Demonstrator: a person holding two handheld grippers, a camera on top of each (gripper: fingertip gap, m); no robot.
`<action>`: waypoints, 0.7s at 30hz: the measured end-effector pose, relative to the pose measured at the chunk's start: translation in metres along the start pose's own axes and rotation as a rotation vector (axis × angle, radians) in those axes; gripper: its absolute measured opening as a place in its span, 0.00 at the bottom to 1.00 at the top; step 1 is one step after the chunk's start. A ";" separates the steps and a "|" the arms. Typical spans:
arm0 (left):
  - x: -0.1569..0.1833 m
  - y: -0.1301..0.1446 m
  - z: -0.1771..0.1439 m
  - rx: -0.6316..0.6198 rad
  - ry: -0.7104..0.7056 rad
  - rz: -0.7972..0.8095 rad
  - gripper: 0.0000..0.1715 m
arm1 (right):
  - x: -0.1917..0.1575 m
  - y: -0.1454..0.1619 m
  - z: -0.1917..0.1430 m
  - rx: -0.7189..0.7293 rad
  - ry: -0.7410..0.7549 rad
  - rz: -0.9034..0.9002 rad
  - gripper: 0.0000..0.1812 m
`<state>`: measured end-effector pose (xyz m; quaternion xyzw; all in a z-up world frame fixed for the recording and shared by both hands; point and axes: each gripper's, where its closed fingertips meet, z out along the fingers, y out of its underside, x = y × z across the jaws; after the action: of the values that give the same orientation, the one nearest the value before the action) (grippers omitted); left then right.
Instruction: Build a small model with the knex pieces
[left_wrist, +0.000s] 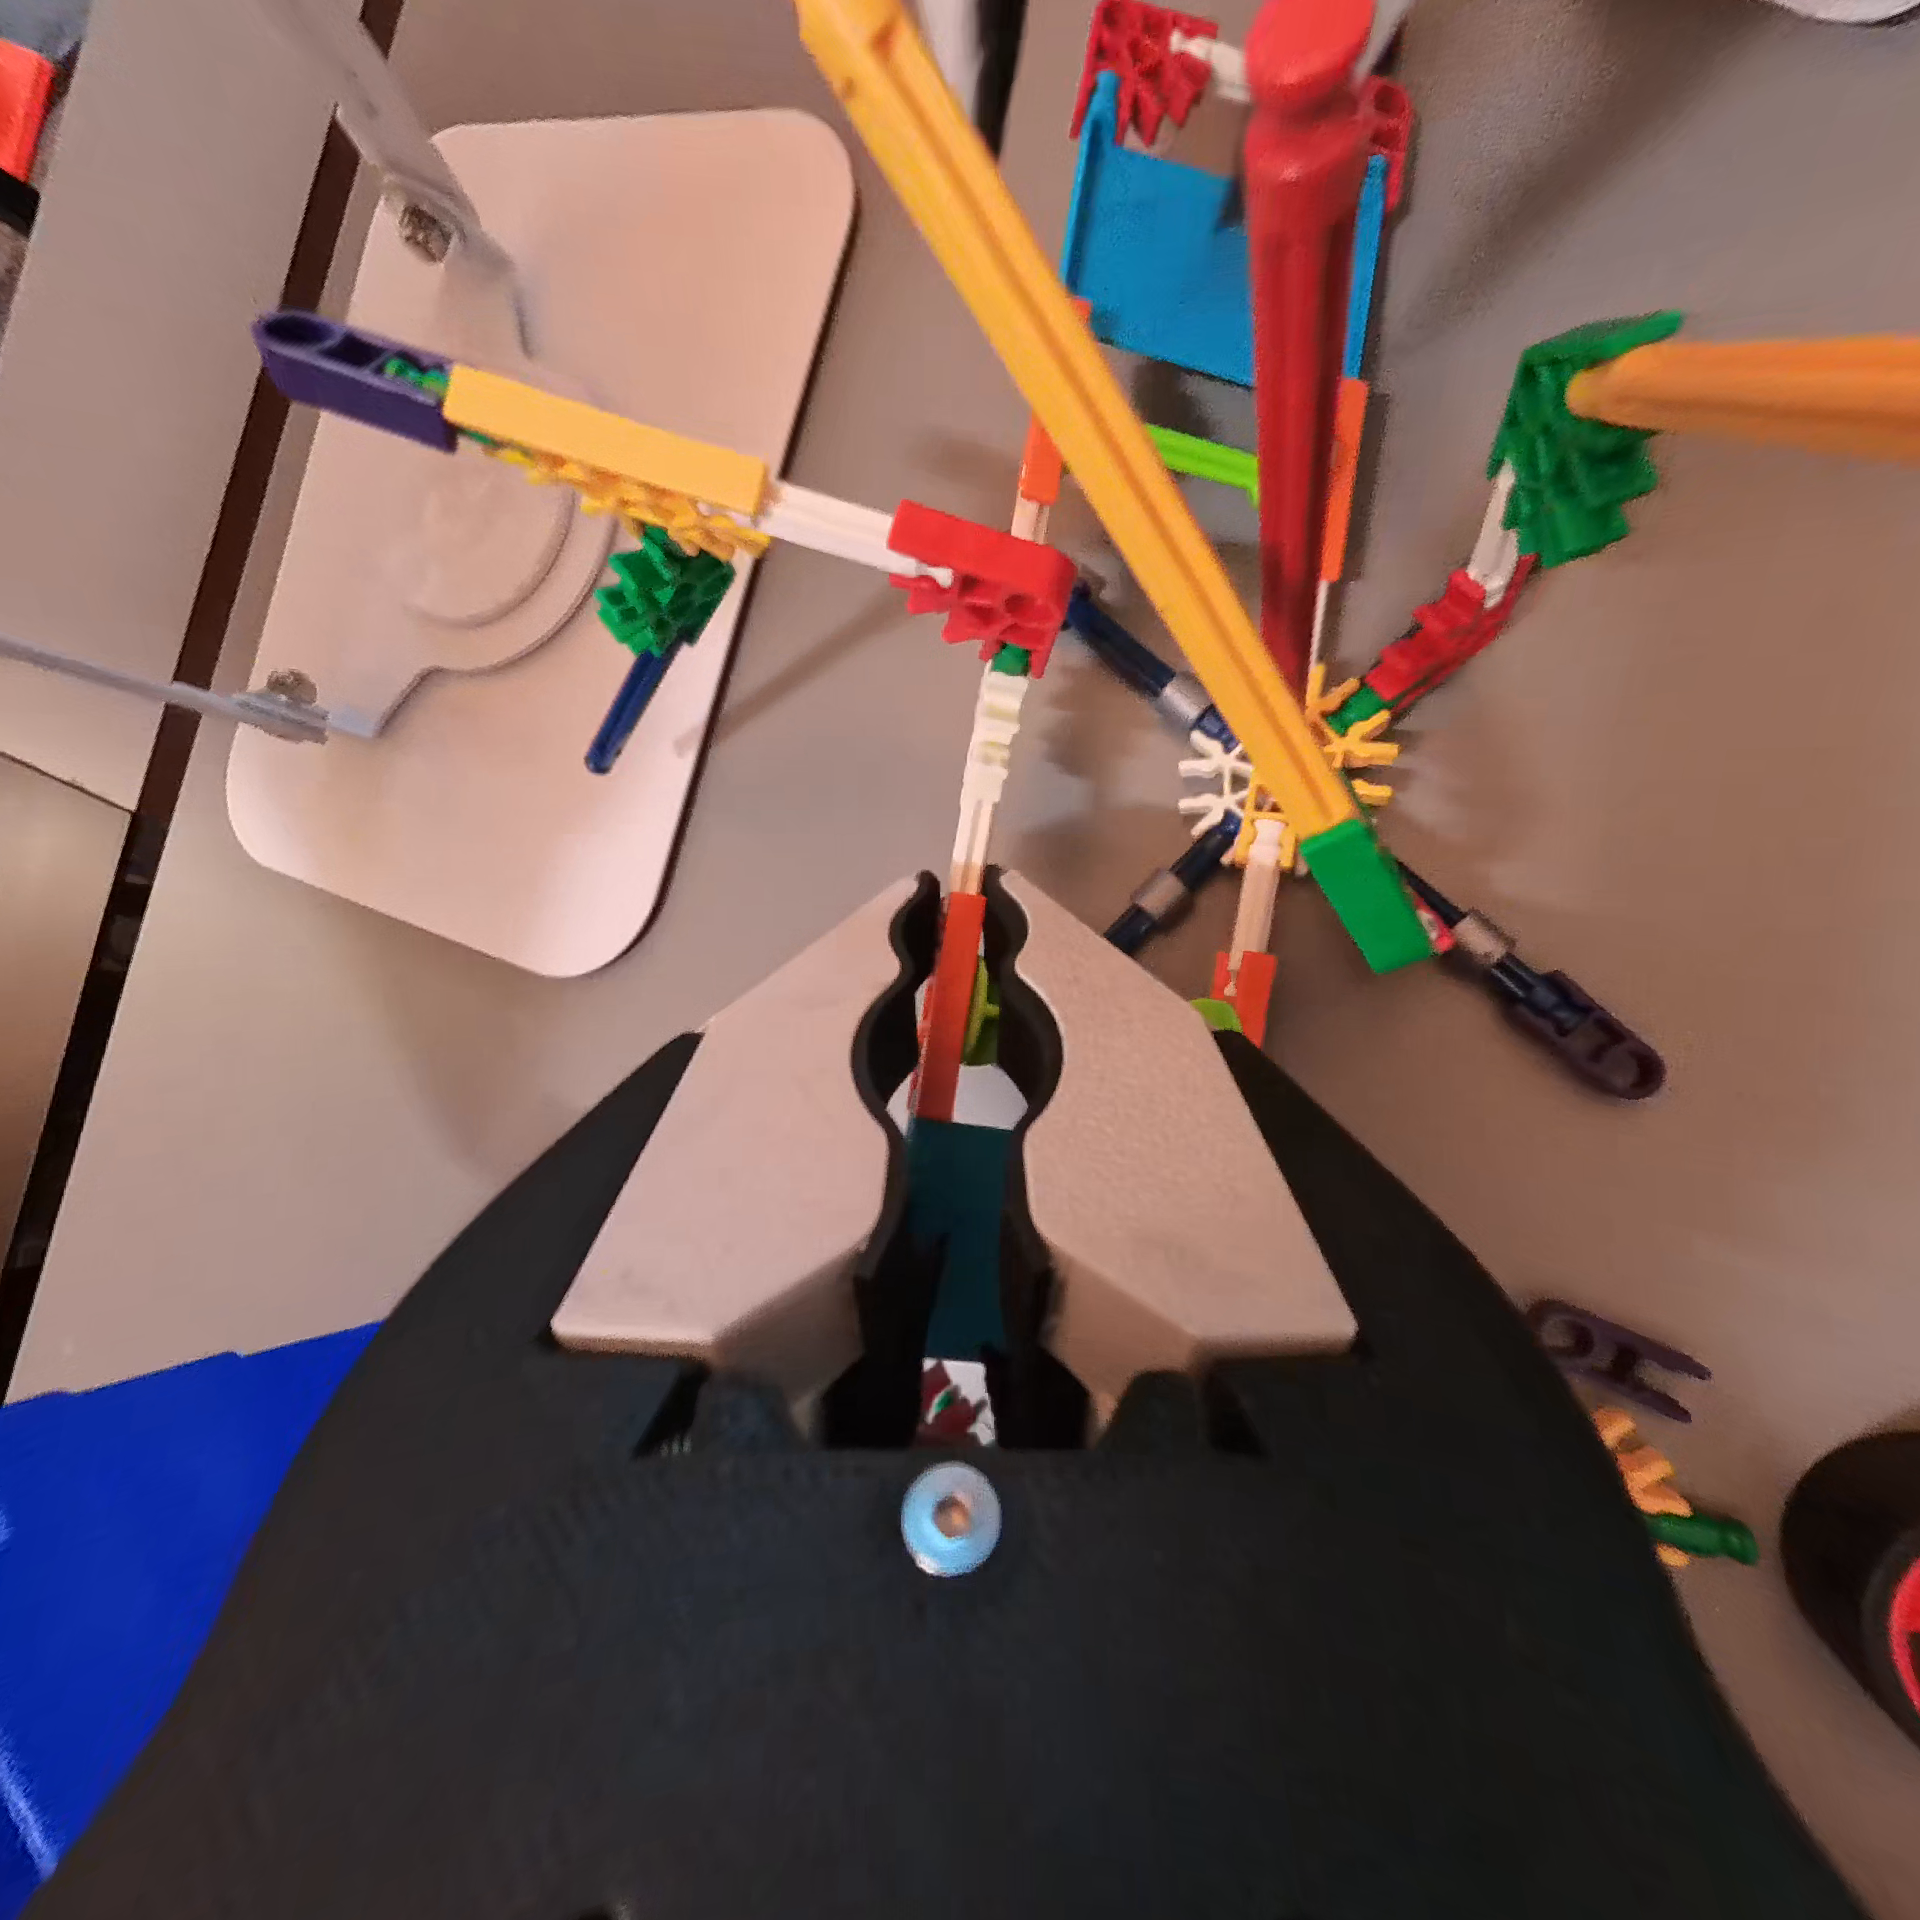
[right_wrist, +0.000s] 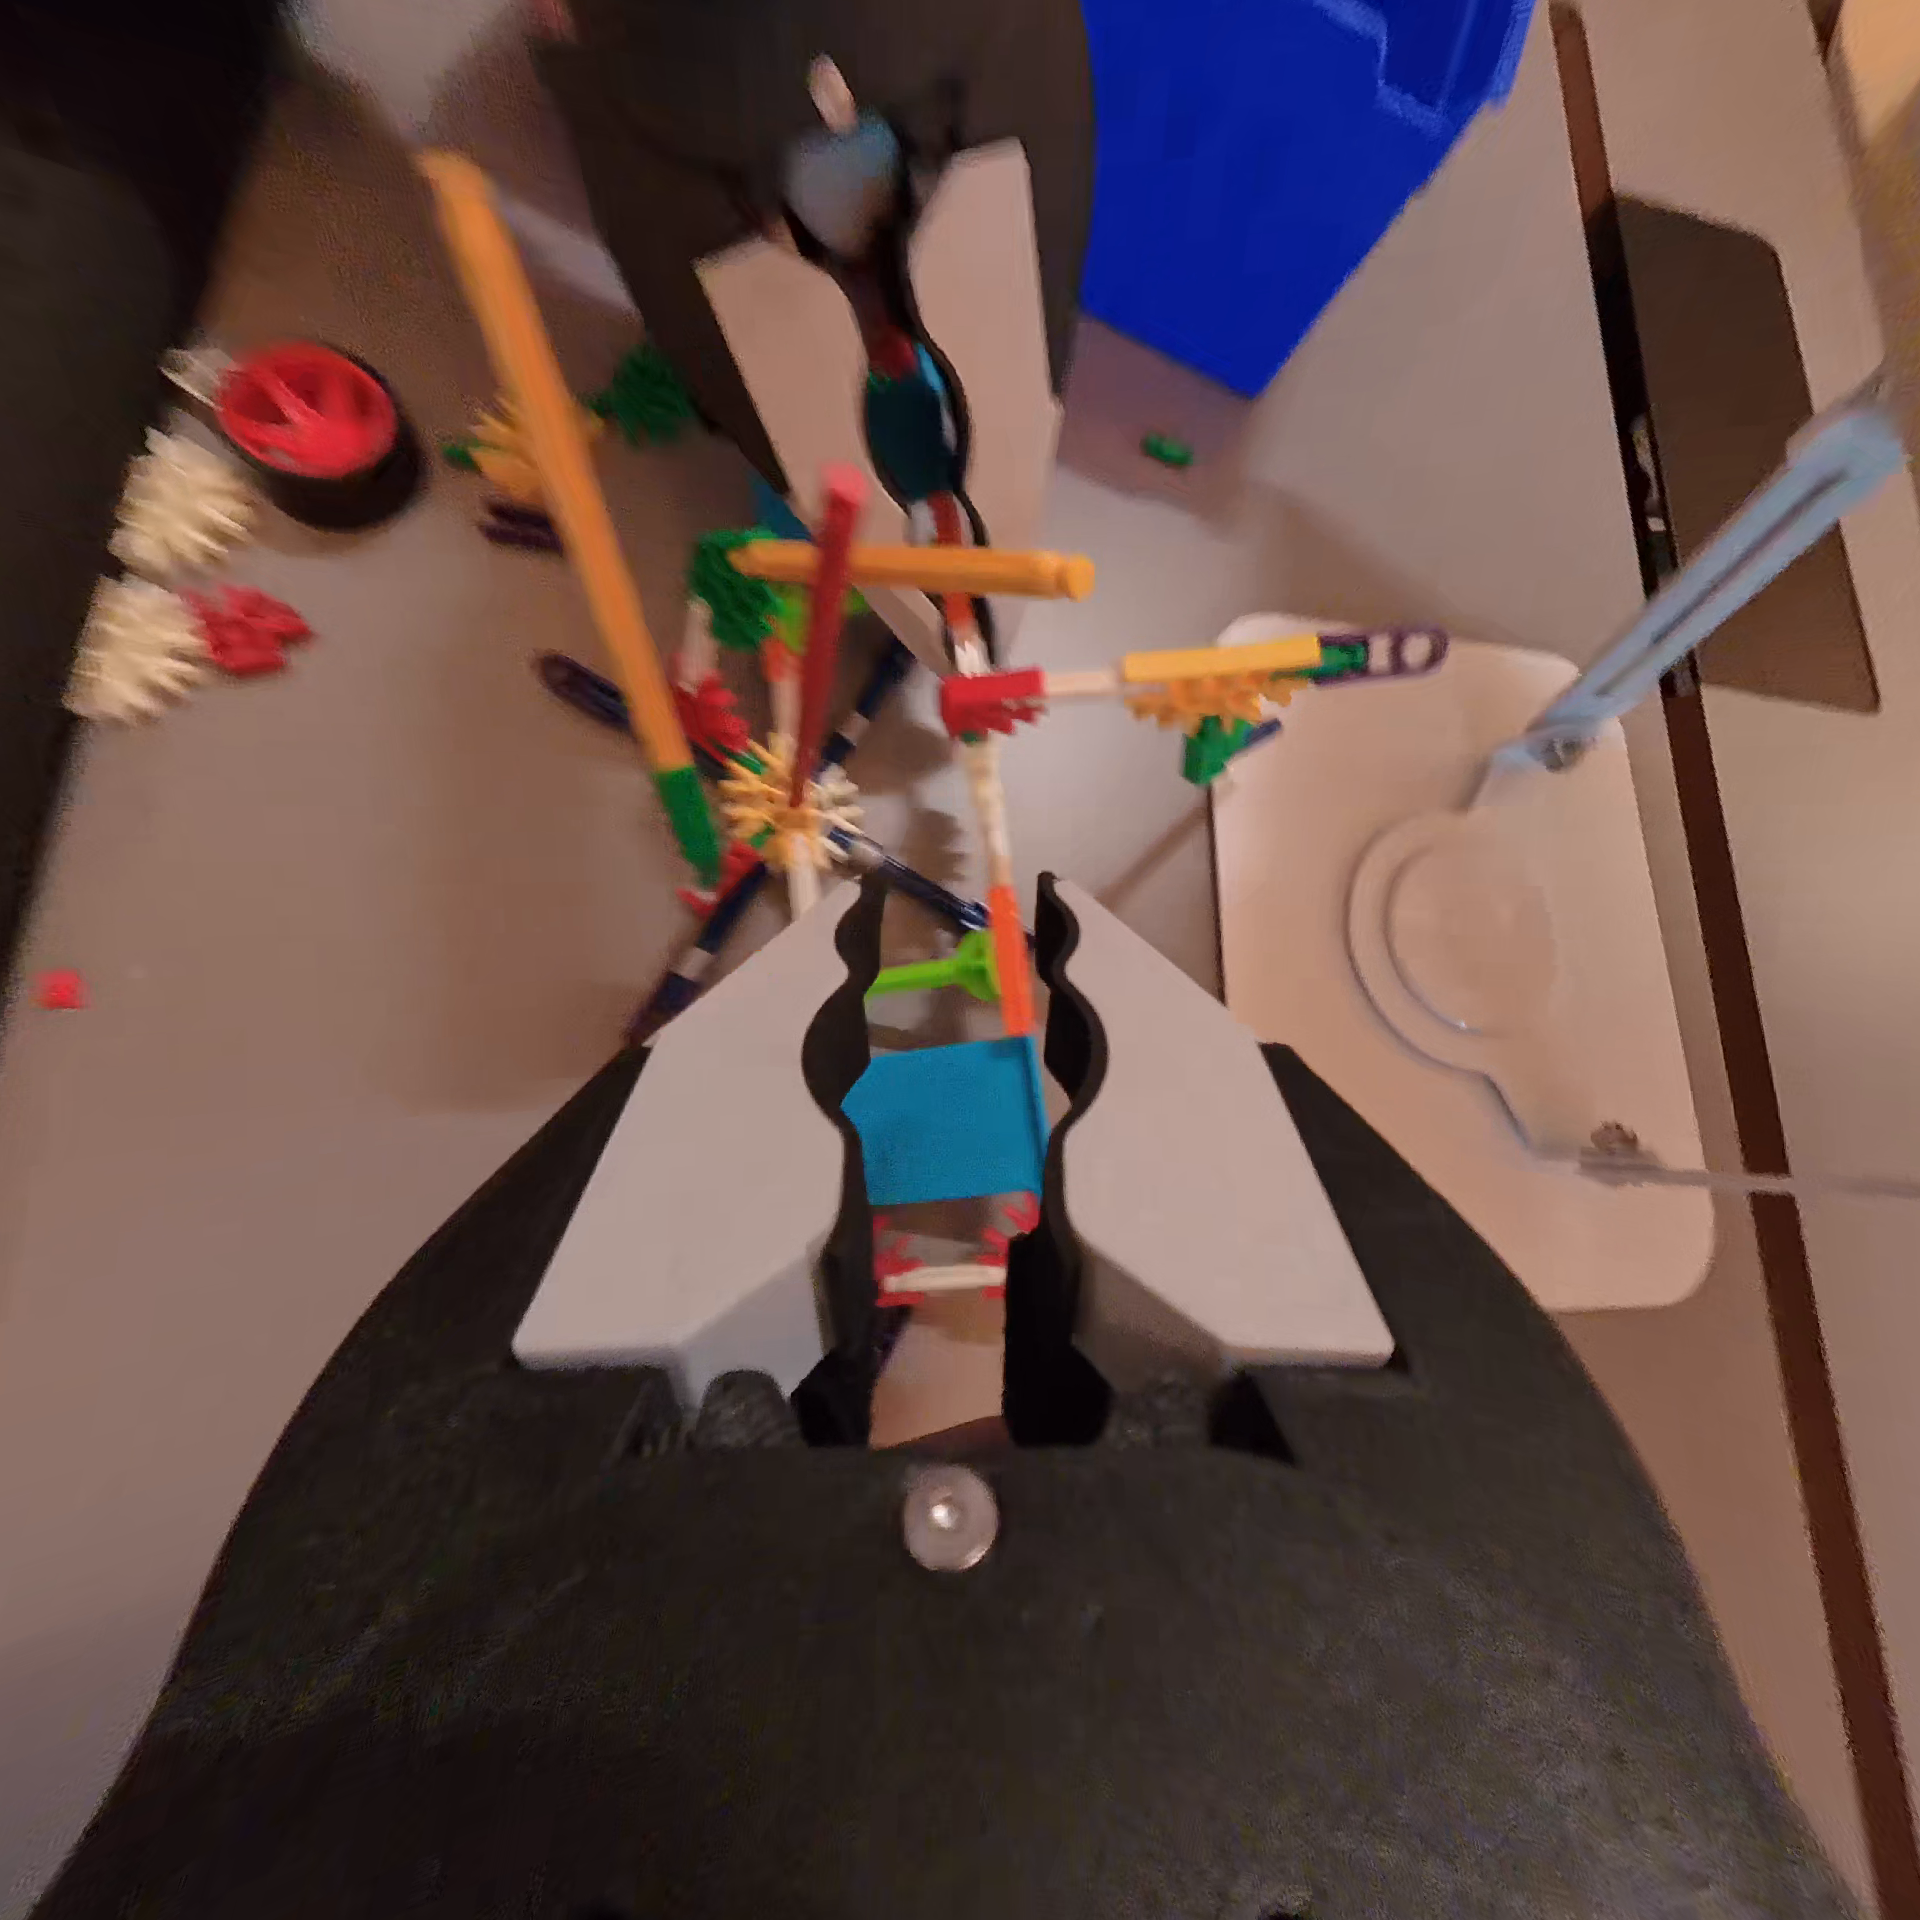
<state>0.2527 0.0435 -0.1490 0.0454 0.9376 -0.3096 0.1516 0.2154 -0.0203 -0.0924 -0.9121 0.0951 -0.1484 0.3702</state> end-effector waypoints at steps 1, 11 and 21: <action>-0.003 0.001 0.000 0.003 -0.010 -0.009 0.03 | -0.006 -0.008 -0.006 0.037 -0.030 0.005 0.16; -0.022 -0.009 -0.007 0.088 -0.049 -0.142 0.03 | -0.030 -0.024 0.018 -0.037 -0.049 -0.091 0.07; -0.033 -0.020 -0.015 0.162 -0.113 -0.138 0.03 | -0.001 -0.027 0.003 0.100 -0.077 0.230 0.07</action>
<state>0.2768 0.0365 -0.1154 -0.0244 0.9004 -0.3962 0.1783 0.2170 0.0008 -0.0760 -0.8805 0.1775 -0.0745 0.4332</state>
